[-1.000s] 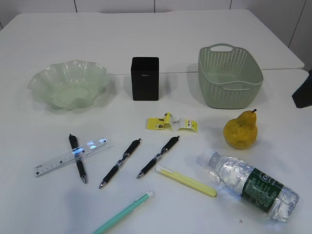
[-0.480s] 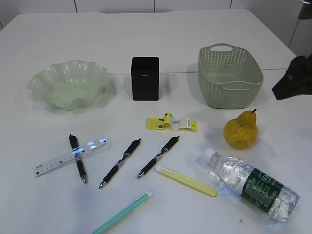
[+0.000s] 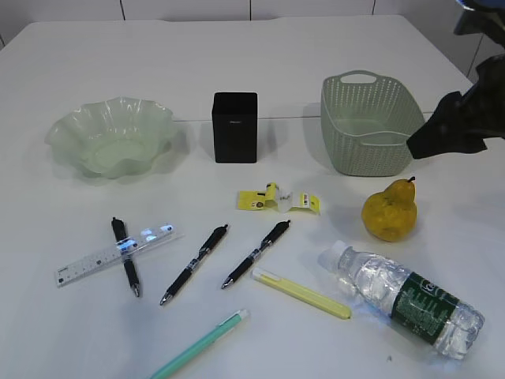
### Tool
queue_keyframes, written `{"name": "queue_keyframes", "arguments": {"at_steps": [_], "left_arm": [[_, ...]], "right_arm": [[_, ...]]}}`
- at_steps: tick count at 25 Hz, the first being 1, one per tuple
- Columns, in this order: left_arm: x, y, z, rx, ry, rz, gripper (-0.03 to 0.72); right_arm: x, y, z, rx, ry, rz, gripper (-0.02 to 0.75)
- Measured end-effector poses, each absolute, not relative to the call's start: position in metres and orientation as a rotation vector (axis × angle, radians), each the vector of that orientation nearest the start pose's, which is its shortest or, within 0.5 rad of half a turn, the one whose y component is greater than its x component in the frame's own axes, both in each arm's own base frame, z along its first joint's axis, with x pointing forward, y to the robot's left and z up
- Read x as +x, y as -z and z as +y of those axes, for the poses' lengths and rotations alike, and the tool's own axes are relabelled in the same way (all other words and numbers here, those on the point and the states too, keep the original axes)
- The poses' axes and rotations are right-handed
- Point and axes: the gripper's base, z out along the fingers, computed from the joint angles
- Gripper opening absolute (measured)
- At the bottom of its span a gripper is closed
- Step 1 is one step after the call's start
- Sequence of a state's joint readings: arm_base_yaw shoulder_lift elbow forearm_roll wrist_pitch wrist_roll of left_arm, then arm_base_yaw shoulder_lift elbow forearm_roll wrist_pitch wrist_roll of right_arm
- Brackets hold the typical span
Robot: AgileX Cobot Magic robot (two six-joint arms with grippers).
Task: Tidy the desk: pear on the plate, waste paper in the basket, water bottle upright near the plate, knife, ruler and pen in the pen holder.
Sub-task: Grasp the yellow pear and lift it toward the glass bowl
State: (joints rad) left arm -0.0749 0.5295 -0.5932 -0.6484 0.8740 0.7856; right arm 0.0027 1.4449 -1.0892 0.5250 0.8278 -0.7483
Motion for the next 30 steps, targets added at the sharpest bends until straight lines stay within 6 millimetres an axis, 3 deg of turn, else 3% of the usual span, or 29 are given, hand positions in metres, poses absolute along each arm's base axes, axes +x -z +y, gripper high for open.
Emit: {"name": "queue_keyframes", "arguments": {"at_steps": [20, 30], "left_arm": [[0.083, -0.313, -0.049, 0.709, 0.366, 1.997, 0.245], [0.091, -0.309, -0.049, 0.728, 0.368, 2.027, 0.245]], "right_arm": [[0.324, -0.252, 0.028, -0.654, -0.243, 2.476, 0.407], [0.337, -0.233, 0.02, -0.587, -0.224, 2.502, 0.406]]}}
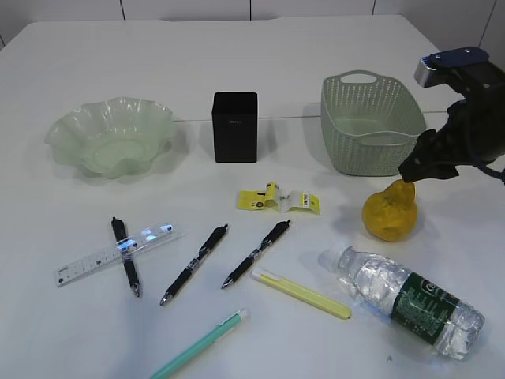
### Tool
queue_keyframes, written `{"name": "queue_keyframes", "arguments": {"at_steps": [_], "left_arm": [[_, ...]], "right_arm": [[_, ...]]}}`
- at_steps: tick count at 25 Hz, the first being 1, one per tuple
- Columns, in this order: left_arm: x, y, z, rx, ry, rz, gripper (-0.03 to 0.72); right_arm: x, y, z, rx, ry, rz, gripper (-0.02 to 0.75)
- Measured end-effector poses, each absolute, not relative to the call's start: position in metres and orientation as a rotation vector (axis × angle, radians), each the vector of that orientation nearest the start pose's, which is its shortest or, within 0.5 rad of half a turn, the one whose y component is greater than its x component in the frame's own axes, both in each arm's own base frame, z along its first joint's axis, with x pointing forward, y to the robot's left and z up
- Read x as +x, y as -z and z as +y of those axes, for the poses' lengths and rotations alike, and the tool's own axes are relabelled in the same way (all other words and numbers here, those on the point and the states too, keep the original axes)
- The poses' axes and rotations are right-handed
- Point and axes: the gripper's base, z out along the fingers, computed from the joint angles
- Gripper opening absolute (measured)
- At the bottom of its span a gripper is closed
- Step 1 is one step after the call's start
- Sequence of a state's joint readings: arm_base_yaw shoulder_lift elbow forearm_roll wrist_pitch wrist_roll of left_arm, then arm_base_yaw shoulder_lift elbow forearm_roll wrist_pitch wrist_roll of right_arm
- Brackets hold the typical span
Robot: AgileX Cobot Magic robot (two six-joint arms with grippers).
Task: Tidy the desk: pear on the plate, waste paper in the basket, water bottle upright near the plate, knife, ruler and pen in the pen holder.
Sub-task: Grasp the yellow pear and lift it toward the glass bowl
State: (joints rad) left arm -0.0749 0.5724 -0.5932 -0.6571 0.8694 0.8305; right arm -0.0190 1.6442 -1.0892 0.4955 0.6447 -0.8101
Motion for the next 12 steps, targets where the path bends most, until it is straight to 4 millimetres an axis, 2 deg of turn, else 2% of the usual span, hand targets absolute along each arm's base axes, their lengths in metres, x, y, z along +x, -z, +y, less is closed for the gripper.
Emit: {"name": "queue_keyframes", "arguments": {"at_steps": [2, 7, 8, 10, 12], "left_arm": [[0.093, -0.308, -0.05, 0.73, 0.369, 2.034, 0.245], [0.094, -0.308, -0.05, 0.732, 0.368, 2.036, 0.245], [0.094, -0.308, -0.05, 0.732, 0.369, 2.038, 0.245], [0.094, -0.308, -0.05, 0.733, 0.369, 2.035, 0.245], [0.094, -0.308, -0.05, 0.736, 0.371, 2.031, 0.245]], "right_arm": [[0.342, -0.22, 0.02, -0.552, -0.256, 2.53, 0.407], [0.345, -0.215, 0.012, -0.486, -0.285, 2.542, 0.407], [0.348, -0.213, 0.003, -0.417, -0.33, 2.527, 0.406], [0.348, -0.214, 0.005, -0.402, -0.358, 2.514, 0.406], [0.351, -0.21, -0.004, -0.369, -0.408, 2.501, 0.406]]}}
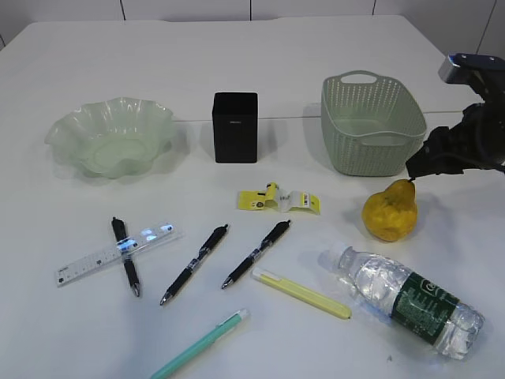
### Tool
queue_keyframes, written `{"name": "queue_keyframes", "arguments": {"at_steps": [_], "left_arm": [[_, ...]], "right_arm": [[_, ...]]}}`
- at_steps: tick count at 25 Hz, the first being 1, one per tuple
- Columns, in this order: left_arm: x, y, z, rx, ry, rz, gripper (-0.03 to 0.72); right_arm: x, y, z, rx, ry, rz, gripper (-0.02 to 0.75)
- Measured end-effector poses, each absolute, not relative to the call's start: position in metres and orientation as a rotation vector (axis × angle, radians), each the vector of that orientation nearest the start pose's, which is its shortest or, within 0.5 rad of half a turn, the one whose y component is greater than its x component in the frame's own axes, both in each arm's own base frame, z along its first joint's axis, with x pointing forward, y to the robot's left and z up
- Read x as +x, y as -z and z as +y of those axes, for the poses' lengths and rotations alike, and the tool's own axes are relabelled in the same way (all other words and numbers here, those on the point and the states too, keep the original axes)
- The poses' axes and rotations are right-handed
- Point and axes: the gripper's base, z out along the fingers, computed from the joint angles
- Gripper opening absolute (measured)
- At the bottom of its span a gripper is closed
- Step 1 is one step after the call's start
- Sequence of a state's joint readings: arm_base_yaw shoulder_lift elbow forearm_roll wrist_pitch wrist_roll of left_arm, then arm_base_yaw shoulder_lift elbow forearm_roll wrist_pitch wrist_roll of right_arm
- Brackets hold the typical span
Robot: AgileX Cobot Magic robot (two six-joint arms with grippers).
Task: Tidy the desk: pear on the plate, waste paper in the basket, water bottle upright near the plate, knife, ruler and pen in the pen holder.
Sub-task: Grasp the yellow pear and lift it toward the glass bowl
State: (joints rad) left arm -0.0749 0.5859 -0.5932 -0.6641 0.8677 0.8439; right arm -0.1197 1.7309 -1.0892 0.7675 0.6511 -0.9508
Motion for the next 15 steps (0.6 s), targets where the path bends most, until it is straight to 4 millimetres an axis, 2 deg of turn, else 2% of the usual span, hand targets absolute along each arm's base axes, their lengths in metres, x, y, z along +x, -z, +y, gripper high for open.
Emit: {"name": "queue_keyframes", "arguments": {"at_steps": [6, 15], "left_arm": [[0.094, -0.309, -0.051, 0.744, 0.385, 2.016, 0.245], [0.094, -0.309, -0.051, 0.743, 0.387, 2.013, 0.245]], "right_arm": [[0.352, -0.201, 0.002, -0.435, -0.507, 2.485, 0.407], [0.356, -0.198, 0.001, -0.465, -0.473, 2.466, 0.406]]}}
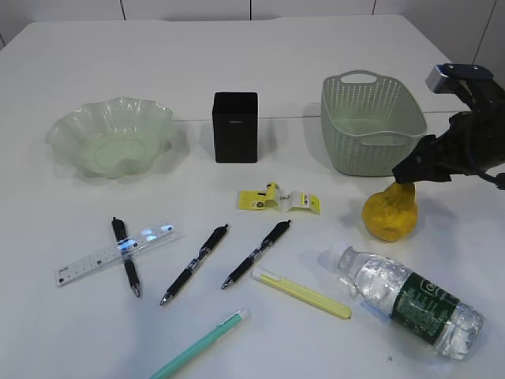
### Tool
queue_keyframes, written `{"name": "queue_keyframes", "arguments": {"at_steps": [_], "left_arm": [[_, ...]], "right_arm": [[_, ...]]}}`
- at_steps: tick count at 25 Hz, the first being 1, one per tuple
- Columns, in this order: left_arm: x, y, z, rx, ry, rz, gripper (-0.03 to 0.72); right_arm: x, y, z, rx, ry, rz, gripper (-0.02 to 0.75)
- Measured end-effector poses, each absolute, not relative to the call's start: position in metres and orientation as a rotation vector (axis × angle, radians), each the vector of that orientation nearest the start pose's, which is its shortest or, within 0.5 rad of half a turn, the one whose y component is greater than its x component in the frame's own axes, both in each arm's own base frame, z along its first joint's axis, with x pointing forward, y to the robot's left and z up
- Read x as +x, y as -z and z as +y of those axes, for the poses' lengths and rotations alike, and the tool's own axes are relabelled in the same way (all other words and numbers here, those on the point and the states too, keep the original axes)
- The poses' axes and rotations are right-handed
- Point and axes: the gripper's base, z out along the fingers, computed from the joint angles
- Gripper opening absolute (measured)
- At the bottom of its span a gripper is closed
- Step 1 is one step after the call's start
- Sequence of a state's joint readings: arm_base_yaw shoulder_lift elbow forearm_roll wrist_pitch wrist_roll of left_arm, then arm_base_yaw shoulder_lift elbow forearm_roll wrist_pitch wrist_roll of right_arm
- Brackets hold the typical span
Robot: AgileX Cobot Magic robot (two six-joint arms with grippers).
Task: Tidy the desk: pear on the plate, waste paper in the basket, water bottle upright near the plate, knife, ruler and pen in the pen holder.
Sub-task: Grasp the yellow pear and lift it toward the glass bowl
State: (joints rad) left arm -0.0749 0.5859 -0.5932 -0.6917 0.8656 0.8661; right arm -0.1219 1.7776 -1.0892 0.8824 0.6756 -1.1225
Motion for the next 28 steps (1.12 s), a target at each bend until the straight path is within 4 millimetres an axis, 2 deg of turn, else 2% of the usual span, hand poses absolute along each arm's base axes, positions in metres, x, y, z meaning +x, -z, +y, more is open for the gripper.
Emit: {"name": "queue_keyframes", "arguments": {"at_steps": [8, 19, 22, 25, 26, 28], "left_arm": [[0.094, -0.309, -0.052, 0.743, 0.388, 2.011, 0.245], [0.094, -0.309, -0.052, 0.745, 0.387, 2.01, 0.245], [0.094, -0.309, -0.052, 0.747, 0.386, 2.01, 0.245], [0.094, -0.309, -0.052, 0.747, 0.386, 2.01, 0.245], [0.094, -0.309, -0.052, 0.747, 0.386, 2.01, 0.245], [0.094, -0.309, -0.052, 0.747, 0.386, 2.01, 0.245]], "right_arm": [[0.361, -0.18, 0.0, -0.468, -0.484, 2.484, 0.407], [0.367, -0.165, -0.002, -0.439, -0.48, 2.486, 0.406], [0.369, -0.163, -0.001, -0.437, -0.492, 2.479, 0.356], [0.369, -0.163, -0.001, -0.437, -0.492, 2.479, 0.356], [0.369, -0.163, -0.001, -0.445, -0.49, 2.475, 0.295], [0.369, -0.163, -0.001, -0.45, -0.489, 2.473, 0.284]]}}
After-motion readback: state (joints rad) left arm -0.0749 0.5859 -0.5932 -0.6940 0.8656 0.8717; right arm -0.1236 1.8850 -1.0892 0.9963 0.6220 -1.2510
